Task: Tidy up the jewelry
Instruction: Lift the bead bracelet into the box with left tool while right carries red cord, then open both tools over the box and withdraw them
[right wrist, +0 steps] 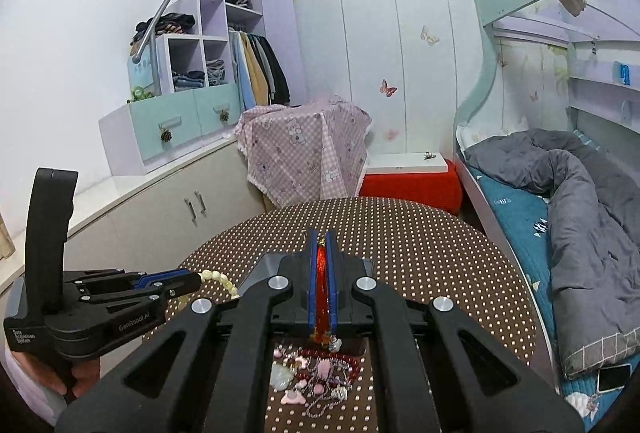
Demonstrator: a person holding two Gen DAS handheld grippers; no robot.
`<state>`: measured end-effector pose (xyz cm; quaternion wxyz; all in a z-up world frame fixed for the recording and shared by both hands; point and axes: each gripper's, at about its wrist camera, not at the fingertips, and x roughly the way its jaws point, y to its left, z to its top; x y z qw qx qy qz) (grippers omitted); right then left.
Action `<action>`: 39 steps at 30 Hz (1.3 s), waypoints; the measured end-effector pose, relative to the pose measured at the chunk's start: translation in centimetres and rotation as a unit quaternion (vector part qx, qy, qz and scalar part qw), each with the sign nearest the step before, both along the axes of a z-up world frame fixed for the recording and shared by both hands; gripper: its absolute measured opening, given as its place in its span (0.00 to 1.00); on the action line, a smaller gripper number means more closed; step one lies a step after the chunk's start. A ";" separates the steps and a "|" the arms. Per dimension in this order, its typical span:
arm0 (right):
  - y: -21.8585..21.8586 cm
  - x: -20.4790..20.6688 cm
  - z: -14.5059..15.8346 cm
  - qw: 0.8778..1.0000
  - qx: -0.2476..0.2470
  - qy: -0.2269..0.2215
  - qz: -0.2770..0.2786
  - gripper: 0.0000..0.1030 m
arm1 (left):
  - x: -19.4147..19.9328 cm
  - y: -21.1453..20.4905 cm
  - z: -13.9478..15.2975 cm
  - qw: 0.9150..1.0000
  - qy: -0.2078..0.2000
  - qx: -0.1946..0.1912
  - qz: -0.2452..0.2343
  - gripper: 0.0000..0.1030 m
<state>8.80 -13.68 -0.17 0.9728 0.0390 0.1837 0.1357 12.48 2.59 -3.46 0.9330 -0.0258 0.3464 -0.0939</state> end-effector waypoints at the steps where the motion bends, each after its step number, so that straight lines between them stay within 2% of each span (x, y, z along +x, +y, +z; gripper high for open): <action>1: -0.1 0.2 0.1 1.000 0.000 -0.001 0.000 0.03 | 0.4 -0.2 0.1 1.000 -0.001 0.000 -0.002 0.09; 13: 0.0 4.2 -0.5 1.000 0.010 0.019 0.001 0.03 | 4.1 -1.5 -0.6 1.000 0.015 -0.004 -0.007 0.09; 23: 0.2 5.0 -1.5 0.999 0.009 0.042 0.001 0.06 | 5.1 -2.1 -1.2 1.000 0.016 -0.008 -0.014 0.10; 24: 0.1 5.0 -1.6 0.999 0.009 0.044 0.000 0.06 | 5.2 -2.1 -1.2 1.000 0.016 -0.008 -0.012 0.12; 26: 0.1 5.0 -1.6 0.999 0.010 0.047 -0.004 0.08 | 5.3 -2.0 -1.4 1.000 0.017 -0.005 -0.010 0.33; 27: 0.0 5.0 -1.7 0.999 0.010 0.049 -0.007 0.11 | 5.2 -2.0 -1.4 1.000 0.018 -0.005 -0.008 0.53; 31: -0.4 4.9 -2.0 0.998 0.008 0.054 -0.019 0.23 | 5.1 -1.7 -1.4 1.000 0.016 -0.006 -0.005 0.54; 39: -0.6 4.6 -2.4 0.998 0.006 0.065 -0.025 0.32 | 4.9 -1.6 -1.5 1.000 0.021 -0.001 -0.003 0.54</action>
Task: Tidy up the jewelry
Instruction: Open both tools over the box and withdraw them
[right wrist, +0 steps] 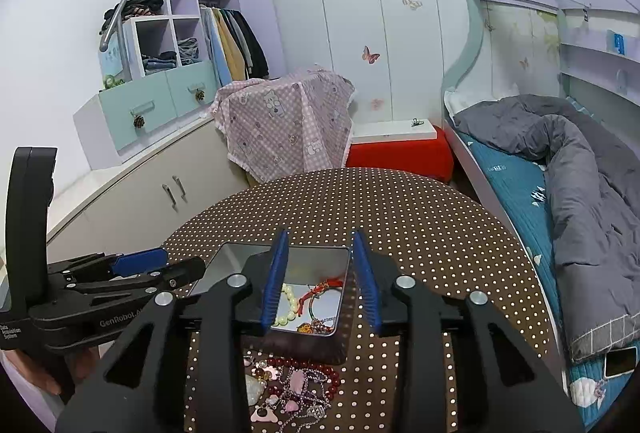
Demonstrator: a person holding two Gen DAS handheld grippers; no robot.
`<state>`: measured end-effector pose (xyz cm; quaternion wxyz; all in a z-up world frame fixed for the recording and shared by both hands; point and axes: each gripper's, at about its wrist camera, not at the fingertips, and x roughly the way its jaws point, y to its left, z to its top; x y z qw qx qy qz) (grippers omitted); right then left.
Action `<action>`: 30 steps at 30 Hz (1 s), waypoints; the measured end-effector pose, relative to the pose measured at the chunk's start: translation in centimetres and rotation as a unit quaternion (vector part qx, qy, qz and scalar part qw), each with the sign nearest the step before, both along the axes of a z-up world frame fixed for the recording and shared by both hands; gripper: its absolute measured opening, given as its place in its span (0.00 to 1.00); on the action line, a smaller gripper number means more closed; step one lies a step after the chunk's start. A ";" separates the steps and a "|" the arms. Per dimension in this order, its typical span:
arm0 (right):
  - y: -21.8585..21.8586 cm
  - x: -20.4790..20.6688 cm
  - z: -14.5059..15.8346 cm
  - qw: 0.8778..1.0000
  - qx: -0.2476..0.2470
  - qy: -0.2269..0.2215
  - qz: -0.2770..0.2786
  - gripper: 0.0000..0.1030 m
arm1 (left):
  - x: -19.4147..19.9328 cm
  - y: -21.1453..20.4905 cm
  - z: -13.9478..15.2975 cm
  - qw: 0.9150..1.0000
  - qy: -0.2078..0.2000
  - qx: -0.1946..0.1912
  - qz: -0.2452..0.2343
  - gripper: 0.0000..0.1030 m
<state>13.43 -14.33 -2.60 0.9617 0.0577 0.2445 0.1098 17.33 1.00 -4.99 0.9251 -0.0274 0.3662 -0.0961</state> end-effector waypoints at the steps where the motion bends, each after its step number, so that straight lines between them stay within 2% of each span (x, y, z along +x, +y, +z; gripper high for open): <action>1: 0.0 -0.1 0.0 1.000 -0.001 0.000 0.000 0.33 | 0.0 0.0 0.0 1.000 0.001 0.000 0.000 0.54; 12: -0.1 -0.5 -0.2 1.000 -0.005 0.007 -0.005 0.44 | -0.4 0.5 0.2 1.000 0.005 0.002 0.005 0.54; 17: 0.0 -0.9 -0.4 1.000 -0.009 0.010 -0.005 0.55 | -0.9 0.9 0.2 1.000 0.008 0.003 0.007 0.54; 21: 0.1 -1.2 -0.5 1.000 -0.013 0.015 -0.013 0.70 | -1.4 1.6 0.0 1.000 0.011 0.004 0.017 0.55; 25: 0.1 -1.5 -0.5 0.999 -0.013 0.020 -0.022 0.82 | -2.2 2.8 0.0 0.999 0.010 0.003 0.032 0.61; 30: 0.2 -2.0 -0.7 0.999 -0.006 0.029 -0.018 0.90 | -3.2 4.6 -0.2 0.998 0.013 0.000 0.058 0.67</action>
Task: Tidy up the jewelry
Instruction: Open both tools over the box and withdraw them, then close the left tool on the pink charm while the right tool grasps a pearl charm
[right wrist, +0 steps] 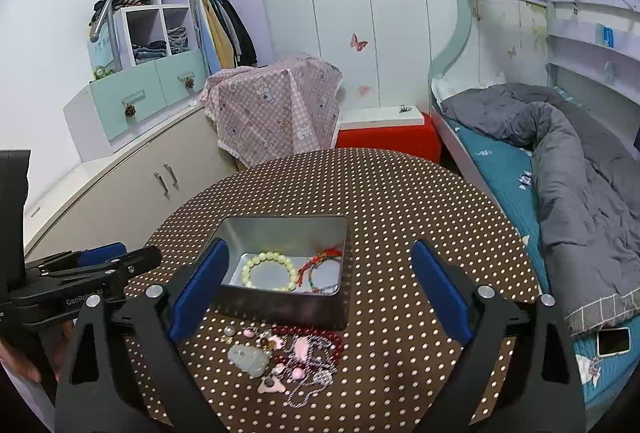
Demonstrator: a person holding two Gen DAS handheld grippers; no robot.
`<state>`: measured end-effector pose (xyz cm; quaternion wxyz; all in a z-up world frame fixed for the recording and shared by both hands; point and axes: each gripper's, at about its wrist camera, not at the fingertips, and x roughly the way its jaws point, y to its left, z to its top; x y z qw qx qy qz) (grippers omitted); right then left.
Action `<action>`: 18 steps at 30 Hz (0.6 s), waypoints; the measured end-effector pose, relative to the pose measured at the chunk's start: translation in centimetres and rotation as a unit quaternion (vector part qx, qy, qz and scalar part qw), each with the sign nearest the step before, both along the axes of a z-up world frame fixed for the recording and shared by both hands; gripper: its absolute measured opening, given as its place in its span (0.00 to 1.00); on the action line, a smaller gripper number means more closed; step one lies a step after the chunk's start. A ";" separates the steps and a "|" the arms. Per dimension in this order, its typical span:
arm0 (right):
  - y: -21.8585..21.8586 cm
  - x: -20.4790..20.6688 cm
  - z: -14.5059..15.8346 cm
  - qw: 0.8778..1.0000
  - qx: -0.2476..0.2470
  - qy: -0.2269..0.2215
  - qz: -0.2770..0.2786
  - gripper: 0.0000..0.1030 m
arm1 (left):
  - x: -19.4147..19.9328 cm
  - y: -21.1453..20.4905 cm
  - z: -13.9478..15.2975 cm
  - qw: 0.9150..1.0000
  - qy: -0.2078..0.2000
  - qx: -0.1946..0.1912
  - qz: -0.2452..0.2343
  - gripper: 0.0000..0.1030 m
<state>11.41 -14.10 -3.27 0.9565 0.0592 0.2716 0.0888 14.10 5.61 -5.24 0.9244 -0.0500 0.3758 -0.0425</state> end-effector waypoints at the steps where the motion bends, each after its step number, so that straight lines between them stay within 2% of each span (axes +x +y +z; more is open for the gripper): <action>1: 0.1 -0.1 -0.1 1.000 0.002 0.003 0.002 0.92 | -0.1 0.4 -0.1 1.000 0.002 0.000 0.004 0.67; 10: 1.2 -0.5 -1.0 0.999 0.002 0.031 0.014 0.92 | -1.0 2.1 -2.1 0.999 0.035 -0.002 0.021 0.76; 18: 2.6 -0.8 -2.2 0.998 -0.015 0.053 0.025 0.92 | -1.6 2.0 -4.8 0.998 0.069 -0.003 0.011 0.77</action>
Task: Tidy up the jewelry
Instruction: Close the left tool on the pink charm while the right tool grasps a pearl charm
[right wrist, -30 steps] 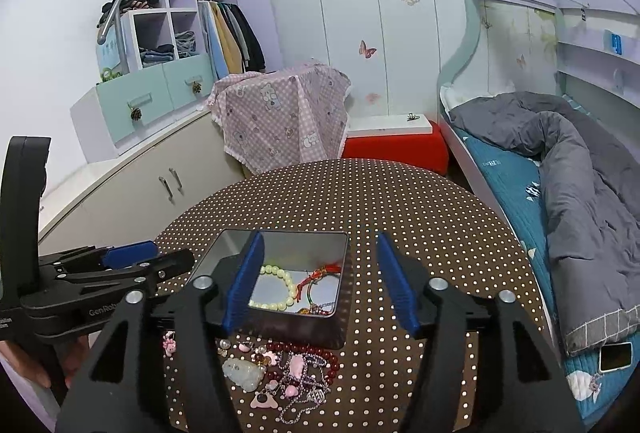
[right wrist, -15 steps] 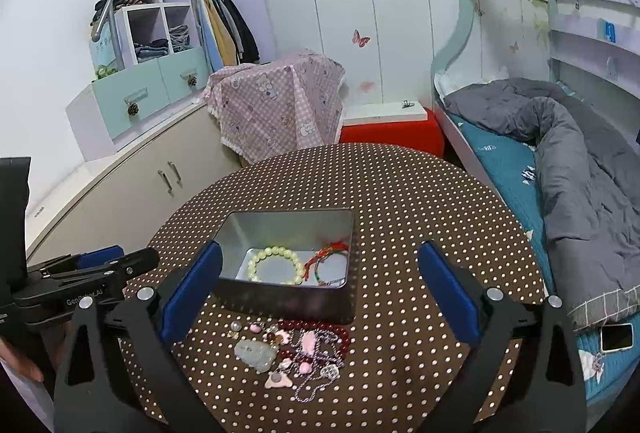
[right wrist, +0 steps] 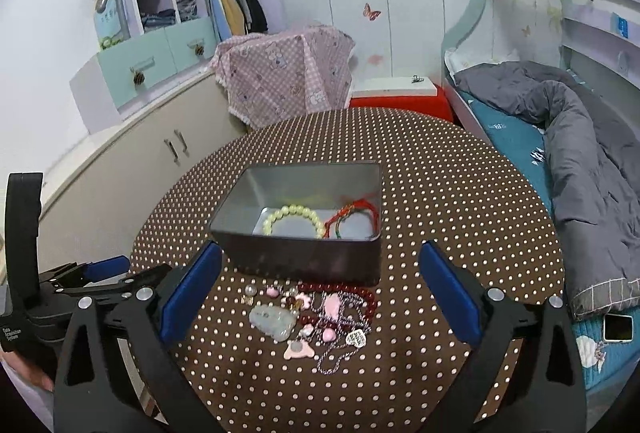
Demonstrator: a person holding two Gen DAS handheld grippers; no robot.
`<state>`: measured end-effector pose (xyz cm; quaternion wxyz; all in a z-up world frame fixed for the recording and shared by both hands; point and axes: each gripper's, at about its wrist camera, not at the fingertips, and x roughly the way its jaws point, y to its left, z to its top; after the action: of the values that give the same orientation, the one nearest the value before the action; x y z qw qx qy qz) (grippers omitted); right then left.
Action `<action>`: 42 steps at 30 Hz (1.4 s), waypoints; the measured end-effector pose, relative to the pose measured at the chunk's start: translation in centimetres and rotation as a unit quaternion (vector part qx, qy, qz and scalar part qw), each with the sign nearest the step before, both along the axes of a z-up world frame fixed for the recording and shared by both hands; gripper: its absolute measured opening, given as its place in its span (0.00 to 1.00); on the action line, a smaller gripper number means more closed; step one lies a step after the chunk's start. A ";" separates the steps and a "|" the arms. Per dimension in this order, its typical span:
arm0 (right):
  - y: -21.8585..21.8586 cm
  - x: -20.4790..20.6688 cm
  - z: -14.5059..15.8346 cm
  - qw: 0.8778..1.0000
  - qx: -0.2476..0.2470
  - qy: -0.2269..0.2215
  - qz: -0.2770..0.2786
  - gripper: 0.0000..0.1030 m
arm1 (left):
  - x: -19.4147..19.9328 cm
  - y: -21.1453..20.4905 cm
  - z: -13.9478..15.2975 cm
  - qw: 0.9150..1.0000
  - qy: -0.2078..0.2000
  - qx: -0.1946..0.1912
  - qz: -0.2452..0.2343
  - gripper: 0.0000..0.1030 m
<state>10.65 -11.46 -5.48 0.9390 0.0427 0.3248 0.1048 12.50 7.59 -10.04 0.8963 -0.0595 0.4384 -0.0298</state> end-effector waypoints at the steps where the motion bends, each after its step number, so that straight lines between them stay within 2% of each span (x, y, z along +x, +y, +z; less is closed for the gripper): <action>1: 0.2 -0.1 -0.2 1.000 -0.003 0.003 0.001 0.92 | -0.1 -0.1 -0.3 1.000 0.003 -0.001 -0.002 0.77; 7: 0.8 -0.2 -1.4 1.000 -0.016 0.020 0.012 0.92 | -0.3 -0.5 -1.9 0.999 0.027 -0.015 -0.034 0.77; 12: 1.5 -0.6 -2.2 0.999 -0.022 0.029 0.022 0.92 | -0.4 -0.9 -2.4 0.998 0.016 -0.015 -0.050 0.75; 15: 1.4 -0.7 -2.5 0.999 -0.021 0.030 0.013 0.92 | -0.5 -1.5 -3.0 0.998 0.023 -0.011 -0.060 0.51; 16: 1.4 -0.7 -2.5 0.999 -0.020 0.030 0.012 0.92 | -0.4 -1.7 -3.3 0.998 0.028 -0.013 -0.063 0.46; 20: 1.8 -1.0 -2.8 0.999 -0.022 0.031 0.019 0.92 | -0.4 -2.0 -3.5 0.998 0.015 -0.002 -0.059 0.37; 26: 2.7 -1.1 -3.3 0.999 -0.029 0.035 0.030 0.91 | -0.5 -1.3 -3.7 0.999 0.008 -0.019 -0.049 0.26; 28: 2.9 -1.2 -3.2 0.998 -0.032 0.032 0.034 0.82 | -0.3 -0.6 -3.7 0.999 0.010 -0.028 -0.042 0.19; 31: 3.9 -1.3 -3.4 0.997 -0.036 0.033 0.057 0.69 | -0.2 0.2 -3.8 0.998 0.011 -0.044 -0.035 0.15; 35: 4.8 -0.9 -4.2 0.995 -0.028 0.046 0.088 0.55 | -0.4 0.7 -4.1 0.998 0.006 -0.059 -0.036 0.14; 40: 6.6 0.0 -5.0 0.991 -0.032 0.060 0.114 0.31 | -0.3 1.0 -4.1 0.997 0.006 -0.069 -0.037 0.14; 42: 6.8 0.2 -5.3 0.990 -0.028 0.065 0.122 0.27 | -0.3 1.2 -4.2 0.997 0.007 -0.074 -0.038 0.14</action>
<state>10.90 -4.62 -10.80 0.8970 -0.0168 0.3907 0.2061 12.20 8.83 -14.21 0.8848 -0.1094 0.4428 -0.0956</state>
